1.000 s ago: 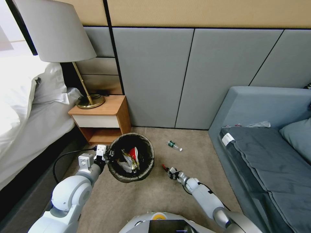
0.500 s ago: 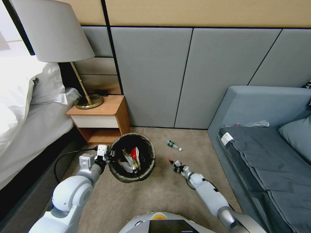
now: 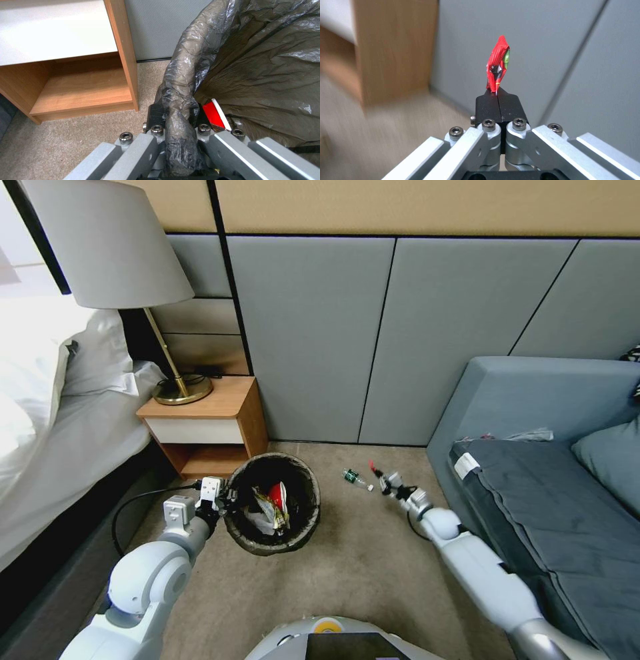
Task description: Pick up the trash bin, then pick up the garbage from the floor and place it into the trash bin.
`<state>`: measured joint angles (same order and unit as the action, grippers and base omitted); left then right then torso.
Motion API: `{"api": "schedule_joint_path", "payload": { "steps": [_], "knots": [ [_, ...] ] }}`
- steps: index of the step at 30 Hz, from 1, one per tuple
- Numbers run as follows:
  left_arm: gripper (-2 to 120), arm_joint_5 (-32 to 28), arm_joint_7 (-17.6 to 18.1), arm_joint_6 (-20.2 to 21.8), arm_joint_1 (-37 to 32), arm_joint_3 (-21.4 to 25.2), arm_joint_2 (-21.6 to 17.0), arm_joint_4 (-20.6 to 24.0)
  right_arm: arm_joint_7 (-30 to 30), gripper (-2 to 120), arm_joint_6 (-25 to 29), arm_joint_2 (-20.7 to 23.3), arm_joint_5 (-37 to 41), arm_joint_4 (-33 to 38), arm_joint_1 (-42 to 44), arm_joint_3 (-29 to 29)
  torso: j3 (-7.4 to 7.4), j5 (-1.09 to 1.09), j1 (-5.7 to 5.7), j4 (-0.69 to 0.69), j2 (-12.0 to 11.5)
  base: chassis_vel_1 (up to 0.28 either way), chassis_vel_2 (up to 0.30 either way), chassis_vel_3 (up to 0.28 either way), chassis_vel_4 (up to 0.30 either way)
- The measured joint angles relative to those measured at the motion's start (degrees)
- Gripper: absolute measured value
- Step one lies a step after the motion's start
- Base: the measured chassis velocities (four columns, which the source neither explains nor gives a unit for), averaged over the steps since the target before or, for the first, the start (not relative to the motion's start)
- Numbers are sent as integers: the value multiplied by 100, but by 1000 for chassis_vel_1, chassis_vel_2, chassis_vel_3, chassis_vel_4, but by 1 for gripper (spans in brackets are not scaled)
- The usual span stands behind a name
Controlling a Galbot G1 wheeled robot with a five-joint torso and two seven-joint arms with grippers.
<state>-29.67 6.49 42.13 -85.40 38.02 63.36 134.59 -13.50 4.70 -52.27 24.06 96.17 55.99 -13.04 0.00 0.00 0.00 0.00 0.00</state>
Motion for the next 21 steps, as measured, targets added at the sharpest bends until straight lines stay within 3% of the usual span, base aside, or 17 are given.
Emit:
{"api": "schedule_joint_path", "payload": {
  "steps": [3, 7, 15, 21],
  "knots": [
    [1, 2, 0, 0, 24, -42, 1, -16, 138, 0, -390, 79, 417, 828, -29, 82, 0, -1, 0, 0, 0, 0, 0, 0, 0],
    [1, 10, 5, 0, 52, -92, 9, -36, 246, 0, -833, 74, 781, 1429, -190, 308, 0, -1, 0, 0, 0, 0, 0, 0, 0],
    [1, 22, 10, 0, 82, -133, 11, -85, 341, 0, -1356, -71, 984, 2075, -616, 986, 0, -1, 0, 0, 0, 0, 0, 0, 0],
    [1, 21, 14, 0, 156, -168, -4, -129, 775, 0, -1799, -224, 1126, 2417, -1110, 1974, 0, -1, 0, 1, 0, 0, 0, 0, 0]
  ]
}}
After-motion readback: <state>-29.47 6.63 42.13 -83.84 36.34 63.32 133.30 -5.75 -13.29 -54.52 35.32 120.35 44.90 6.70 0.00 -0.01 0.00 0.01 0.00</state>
